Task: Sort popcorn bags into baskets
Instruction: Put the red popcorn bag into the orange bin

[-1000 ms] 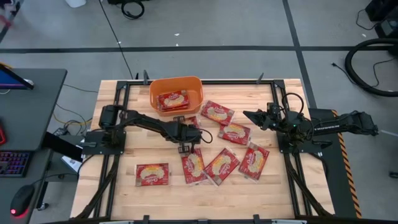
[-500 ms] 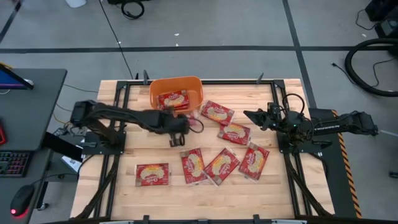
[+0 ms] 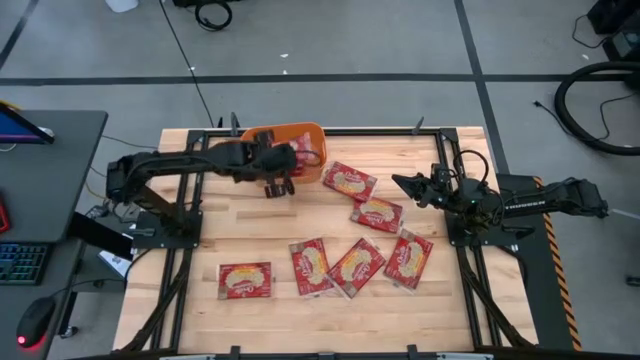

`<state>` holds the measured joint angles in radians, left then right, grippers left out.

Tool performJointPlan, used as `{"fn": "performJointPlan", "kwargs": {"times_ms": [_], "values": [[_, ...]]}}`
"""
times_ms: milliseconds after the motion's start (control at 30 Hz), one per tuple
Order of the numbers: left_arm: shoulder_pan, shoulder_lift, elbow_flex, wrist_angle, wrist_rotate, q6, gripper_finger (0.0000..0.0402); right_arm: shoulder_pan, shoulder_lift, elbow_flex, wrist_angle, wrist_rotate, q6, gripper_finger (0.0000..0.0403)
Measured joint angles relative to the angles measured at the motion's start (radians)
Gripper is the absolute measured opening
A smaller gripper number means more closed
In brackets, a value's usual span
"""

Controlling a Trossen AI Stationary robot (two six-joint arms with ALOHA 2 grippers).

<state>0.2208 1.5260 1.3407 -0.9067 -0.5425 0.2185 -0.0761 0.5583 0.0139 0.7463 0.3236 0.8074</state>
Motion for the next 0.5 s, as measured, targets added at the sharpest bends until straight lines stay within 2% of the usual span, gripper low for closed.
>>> {"fn": "performJointPlan", "kwargs": {"times_ms": [200,333,500], "values": [[0.116,0.061,-0.018,0.108,0.096,0.088,0.0019,0.0,0.0,0.0,0.001,-0.01,0.002,0.0028],[0.159,0.113,-0.062,0.163,0.143,0.066,0.0019,0.0,0.0,0.0,0.003,-0.011,0.012,0.0028],[0.176,0.182,-0.139,0.251,0.145,0.085,0.0019,0.0,0.0,0.0,0.002,-0.011,0.039,0.0028]]}}
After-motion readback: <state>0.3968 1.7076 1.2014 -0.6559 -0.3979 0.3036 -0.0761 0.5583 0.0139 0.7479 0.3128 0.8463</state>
